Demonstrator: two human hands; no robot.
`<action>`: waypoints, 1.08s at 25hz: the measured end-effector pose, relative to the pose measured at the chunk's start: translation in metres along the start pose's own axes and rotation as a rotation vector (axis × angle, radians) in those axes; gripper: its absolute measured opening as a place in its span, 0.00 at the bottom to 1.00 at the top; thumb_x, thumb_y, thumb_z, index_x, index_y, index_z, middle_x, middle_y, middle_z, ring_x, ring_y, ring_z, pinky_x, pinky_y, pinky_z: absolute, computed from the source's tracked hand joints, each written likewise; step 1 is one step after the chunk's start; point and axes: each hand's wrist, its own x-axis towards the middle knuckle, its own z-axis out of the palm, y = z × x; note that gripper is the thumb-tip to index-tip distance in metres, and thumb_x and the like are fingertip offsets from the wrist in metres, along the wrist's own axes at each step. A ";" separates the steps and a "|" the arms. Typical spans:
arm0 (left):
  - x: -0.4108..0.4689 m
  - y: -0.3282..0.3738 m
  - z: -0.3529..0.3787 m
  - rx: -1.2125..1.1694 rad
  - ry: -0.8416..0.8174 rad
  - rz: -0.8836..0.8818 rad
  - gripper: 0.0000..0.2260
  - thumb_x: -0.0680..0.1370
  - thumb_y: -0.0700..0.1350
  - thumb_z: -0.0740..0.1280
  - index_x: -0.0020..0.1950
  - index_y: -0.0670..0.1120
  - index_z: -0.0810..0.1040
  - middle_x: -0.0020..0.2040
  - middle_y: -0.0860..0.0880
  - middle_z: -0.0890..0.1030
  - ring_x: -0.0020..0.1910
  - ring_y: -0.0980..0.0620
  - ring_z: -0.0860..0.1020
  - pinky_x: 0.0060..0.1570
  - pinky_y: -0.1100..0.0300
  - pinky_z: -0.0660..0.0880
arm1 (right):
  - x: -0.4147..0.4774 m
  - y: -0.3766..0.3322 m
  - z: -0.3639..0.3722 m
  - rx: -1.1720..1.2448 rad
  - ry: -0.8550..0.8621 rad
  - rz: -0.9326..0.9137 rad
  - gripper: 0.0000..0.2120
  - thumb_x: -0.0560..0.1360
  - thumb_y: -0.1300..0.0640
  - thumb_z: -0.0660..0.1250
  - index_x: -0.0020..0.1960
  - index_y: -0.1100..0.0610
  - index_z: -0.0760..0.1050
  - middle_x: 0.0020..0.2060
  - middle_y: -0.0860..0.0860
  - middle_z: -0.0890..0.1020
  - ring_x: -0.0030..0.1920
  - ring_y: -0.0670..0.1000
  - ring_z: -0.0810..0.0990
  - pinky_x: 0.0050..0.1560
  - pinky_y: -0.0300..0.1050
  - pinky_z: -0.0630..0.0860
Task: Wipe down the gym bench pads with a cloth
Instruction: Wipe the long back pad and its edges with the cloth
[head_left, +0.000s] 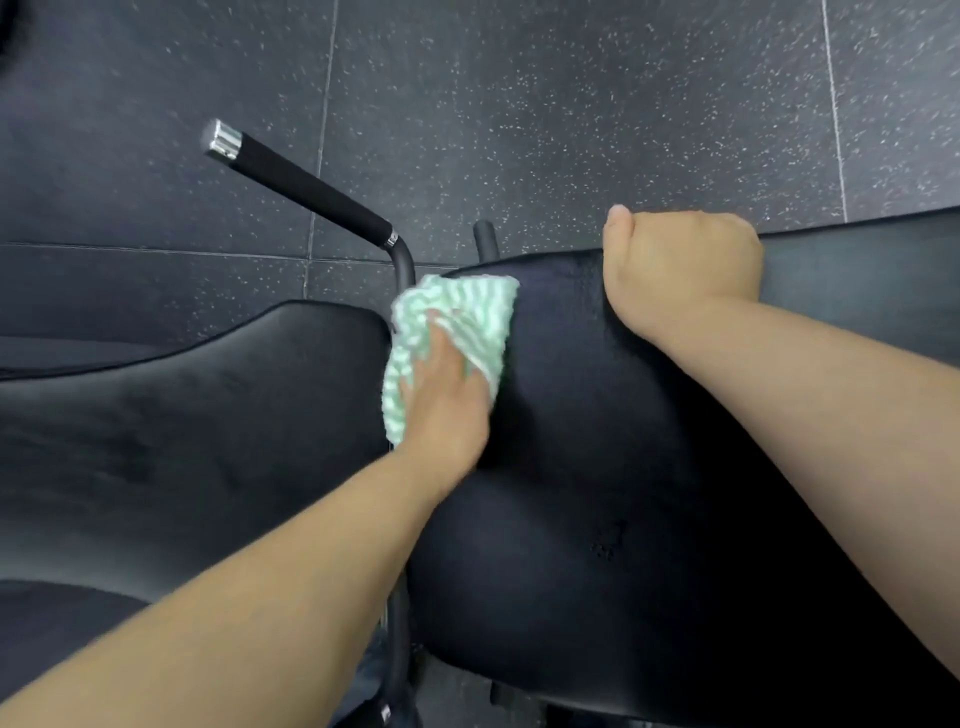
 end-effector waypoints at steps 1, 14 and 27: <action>-0.019 0.013 0.006 0.061 -0.090 0.122 0.30 0.76 0.43 0.52 0.77 0.54 0.50 0.79 0.52 0.50 0.77 0.48 0.48 0.74 0.49 0.38 | 0.001 0.004 -0.008 0.011 -0.057 -0.073 0.18 0.81 0.60 0.48 0.53 0.62 0.77 0.44 0.61 0.79 0.46 0.62 0.76 0.47 0.50 0.67; 0.031 0.241 0.065 0.393 -0.437 0.482 0.15 0.81 0.45 0.48 0.55 0.48 0.74 0.55 0.50 0.78 0.56 0.48 0.73 0.50 0.58 0.63 | 0.002 0.163 -0.085 -0.124 -0.320 0.240 0.16 0.78 0.62 0.55 0.61 0.64 0.75 0.62 0.62 0.76 0.60 0.63 0.75 0.53 0.50 0.71; 0.066 0.123 0.002 0.491 -0.182 0.334 0.15 0.80 0.46 0.48 0.35 0.49 0.65 0.40 0.48 0.74 0.44 0.42 0.70 0.47 0.53 0.65 | -0.002 0.070 -0.031 0.017 -0.080 0.077 0.17 0.79 0.60 0.51 0.55 0.59 0.78 0.53 0.57 0.80 0.51 0.60 0.78 0.46 0.48 0.69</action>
